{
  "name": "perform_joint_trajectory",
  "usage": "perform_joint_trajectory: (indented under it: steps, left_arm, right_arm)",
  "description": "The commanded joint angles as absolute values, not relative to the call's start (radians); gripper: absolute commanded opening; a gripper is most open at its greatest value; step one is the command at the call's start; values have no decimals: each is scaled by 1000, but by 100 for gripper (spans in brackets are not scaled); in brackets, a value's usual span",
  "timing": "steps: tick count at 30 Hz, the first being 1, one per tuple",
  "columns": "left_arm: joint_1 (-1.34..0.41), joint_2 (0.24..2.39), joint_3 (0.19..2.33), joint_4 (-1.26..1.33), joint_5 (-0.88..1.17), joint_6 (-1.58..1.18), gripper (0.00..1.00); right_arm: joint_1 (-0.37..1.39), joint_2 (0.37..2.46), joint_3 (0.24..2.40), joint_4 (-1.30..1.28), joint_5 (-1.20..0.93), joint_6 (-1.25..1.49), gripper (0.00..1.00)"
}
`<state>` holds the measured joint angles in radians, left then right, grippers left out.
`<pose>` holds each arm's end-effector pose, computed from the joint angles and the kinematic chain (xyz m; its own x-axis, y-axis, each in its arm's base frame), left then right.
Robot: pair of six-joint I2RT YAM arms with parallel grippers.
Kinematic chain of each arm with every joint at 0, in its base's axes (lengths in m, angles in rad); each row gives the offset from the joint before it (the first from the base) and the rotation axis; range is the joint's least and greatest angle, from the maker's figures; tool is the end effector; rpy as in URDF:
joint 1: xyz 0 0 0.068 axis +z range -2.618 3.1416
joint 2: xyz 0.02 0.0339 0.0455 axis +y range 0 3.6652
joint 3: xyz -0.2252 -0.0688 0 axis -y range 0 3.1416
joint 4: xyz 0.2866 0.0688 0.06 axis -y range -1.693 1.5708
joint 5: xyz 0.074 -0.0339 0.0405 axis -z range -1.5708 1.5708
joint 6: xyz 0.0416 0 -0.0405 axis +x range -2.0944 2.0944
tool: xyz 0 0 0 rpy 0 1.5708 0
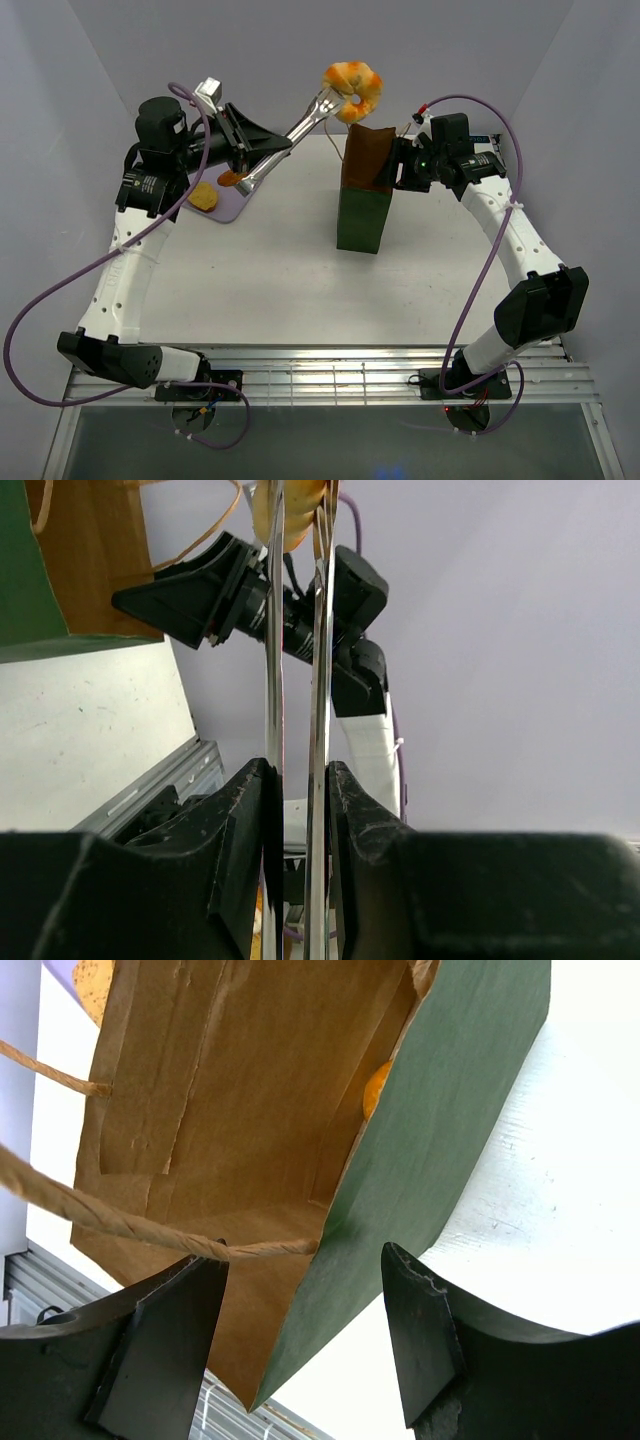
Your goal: Place the fake bread into the paper bag
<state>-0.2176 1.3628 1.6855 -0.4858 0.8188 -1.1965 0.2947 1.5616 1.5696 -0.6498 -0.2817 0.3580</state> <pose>0.3131 -0.1003 0.4650 -0.8502 -0.4632 -0.2504 0.1636 0.2196 -0.9618 0.3749 0.1259 0.3328 -0.7089 0.1366 -0.6919 -0.2602 0.8612 0.4365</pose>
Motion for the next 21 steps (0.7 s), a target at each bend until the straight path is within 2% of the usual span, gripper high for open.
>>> perform_joint_trajectory:
  steps: [1, 14, 21]
  left_arm:
    - [-268, 1313, 1631, -477, 746, -1169, 15]
    - [-390, 1325, 1543, -479, 618, -1109, 26]
    - [-393, 1333, 1516, -486, 612, -1095, 38]
  right_arm:
    - [290, 1566, 1624, -666, -262, 336, 69]
    - [290, 1546, 1618, -673, -262, 328, 69]
    - [290, 1543, 1617, -676, -264, 325, 69]
